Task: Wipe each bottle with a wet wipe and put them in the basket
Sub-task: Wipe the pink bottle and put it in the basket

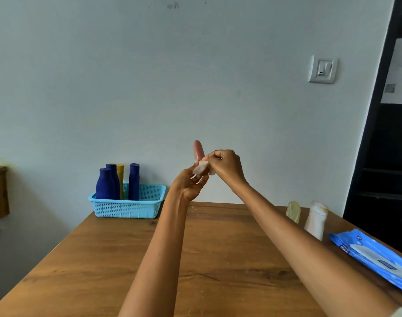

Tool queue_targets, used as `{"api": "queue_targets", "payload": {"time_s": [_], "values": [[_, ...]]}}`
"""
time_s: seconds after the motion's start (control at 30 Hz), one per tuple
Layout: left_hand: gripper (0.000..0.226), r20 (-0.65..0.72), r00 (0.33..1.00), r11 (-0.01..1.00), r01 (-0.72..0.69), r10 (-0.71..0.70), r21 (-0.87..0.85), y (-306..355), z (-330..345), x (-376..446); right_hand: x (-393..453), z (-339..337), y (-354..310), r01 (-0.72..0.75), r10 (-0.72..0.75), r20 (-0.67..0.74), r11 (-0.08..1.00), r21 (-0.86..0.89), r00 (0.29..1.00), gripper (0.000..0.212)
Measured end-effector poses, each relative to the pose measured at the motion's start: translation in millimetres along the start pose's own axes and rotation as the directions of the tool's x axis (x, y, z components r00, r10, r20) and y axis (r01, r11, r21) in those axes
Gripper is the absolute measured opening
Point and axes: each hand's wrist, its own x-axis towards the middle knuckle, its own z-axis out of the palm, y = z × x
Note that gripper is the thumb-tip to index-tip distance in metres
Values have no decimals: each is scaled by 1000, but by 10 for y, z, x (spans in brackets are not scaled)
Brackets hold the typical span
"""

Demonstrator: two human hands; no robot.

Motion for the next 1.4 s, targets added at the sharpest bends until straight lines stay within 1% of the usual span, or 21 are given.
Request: {"api": "queue_targets", "payload": {"time_s": [0.07,0.13,0.23,0.33,0.47,0.53,0.63,0.7,0.73,0.8,0.87,0.93,0.97,1.03,1.07,1.1,1.13,1.17,1.2,1.27,1.4], "values": [[16,16,1000,999,-23,22,47,-19,54,-12,45,-17,-32,1,1,-90,1000,17,996,22],[15,18,999,994,-48,47,95,-45,93,-15,75,-3,-51,15,-12,-122,1000,20,992,23],[14,9,997,988,-82,82,132,-58,89,18,28,45,-23,75,-77,-45,996,-48,996,27],[8,-21,994,981,-102,107,167,-41,44,46,-13,31,19,110,-110,11,989,-95,994,18],[10,-31,992,969,-111,120,222,-63,82,20,126,-57,-18,41,-47,-121,998,-49,992,21],[15,-40,992,962,-106,120,253,-83,109,10,227,-85,-62,51,-54,-151,998,-29,987,28],[21,-53,992,962,-98,115,255,-80,115,14,290,-78,-116,85,-94,-59,987,-136,994,35],[21,-49,991,960,-107,124,258,-72,110,20,238,-40,-105,92,-93,4,982,-166,996,31],[18,-43,991,960,-113,128,257,-72,109,17,188,-27,-92,90,-90,9,982,-164,996,28],[12,-24,991,963,-124,133,239,-80,110,0,90,-18,-51,83,-84,-3,988,-134,996,23],[14,-9,991,966,-132,137,223,-96,111,-16,6,-39,-17,67,-67,8,994,-81,998,24],[15,14,989,968,-148,148,204,-109,121,-26,-64,-93,6,-7,8,-18,998,54,1000,22],[15,33,986,968,-164,161,188,-107,135,-36,-88,-120,26,-75,86,-62,984,163,994,21],[19,78,977,965,-210,200,159,-99,161,-50,-138,-161,74,-221,298,-138,886,407,944,19],[21,97,970,958,-238,224,163,-100,175,-56,-172,-166,89,-292,404,-104,794,533,909,15],[23,111,961,944,-269,251,190,-107,187,-62,-206,-155,99,-353,473,-17,681,641,881,9],[26,112,952,919,-305,286,249,-119,194,-61,-240,-134,102,-399,496,85,572,717,864,9],[29,99,940,877,-341,328,338,-139,196,-48,-262,-103,110,-434,489,174,489,756,855,15],[32,80,923,817,-371,375,442,-160,198,-35,-276,-72,116,-457,471,233,443,771,851,19],[38,70,882,683,-409,466,605,-207,200,-17,-289,-24,118,-470,456,271,410,782,848,20],[37,99,820,542,-458,564,705,-264,212,1,-302,-6,145,-474,506,276,318,821,817,14]]}}
